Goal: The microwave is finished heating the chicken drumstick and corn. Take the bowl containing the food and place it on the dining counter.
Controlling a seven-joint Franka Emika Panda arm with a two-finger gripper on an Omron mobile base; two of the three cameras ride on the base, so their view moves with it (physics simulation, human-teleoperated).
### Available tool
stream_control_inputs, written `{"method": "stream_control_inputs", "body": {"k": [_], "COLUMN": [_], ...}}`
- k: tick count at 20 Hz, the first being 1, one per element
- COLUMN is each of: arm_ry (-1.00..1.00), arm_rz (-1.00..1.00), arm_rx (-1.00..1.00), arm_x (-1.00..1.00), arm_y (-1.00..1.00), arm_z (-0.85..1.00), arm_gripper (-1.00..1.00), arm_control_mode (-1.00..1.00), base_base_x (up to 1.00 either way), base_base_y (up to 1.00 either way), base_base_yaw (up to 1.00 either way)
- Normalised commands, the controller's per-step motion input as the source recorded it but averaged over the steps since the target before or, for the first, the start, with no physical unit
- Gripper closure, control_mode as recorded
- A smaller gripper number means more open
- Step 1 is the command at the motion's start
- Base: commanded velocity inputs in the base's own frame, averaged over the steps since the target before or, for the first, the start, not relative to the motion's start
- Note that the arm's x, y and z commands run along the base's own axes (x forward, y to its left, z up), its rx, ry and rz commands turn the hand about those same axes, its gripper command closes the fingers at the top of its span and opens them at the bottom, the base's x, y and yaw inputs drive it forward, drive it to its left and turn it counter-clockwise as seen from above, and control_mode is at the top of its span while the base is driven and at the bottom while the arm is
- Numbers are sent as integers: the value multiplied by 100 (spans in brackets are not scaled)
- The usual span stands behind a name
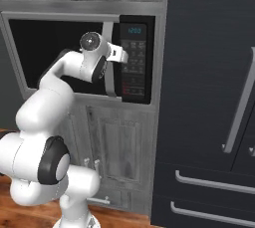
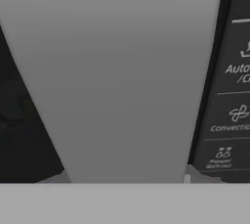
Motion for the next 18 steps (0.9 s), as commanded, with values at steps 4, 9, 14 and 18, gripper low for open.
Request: {"method": "stream_control_inputs", "body": {"k": [4,9,14,18], "arm_ry": [0,-1,-4,-12], "arm_rz": [1,6,6,5], "arm_rx": [0,0,0,0], "arm_x": [-14,-56,-89,-100], "arm_y": [0,13,17,24], "arm_z": [0,2,15,26], "arm_gripper": [100,100,100,100], "arm_control_mode": [-100,-100,-100,-100], "base_base_x": [0,0,0,0], "base_base_y": [0,0,0,0], "base_base_yaw": [0,0,0,0]}}
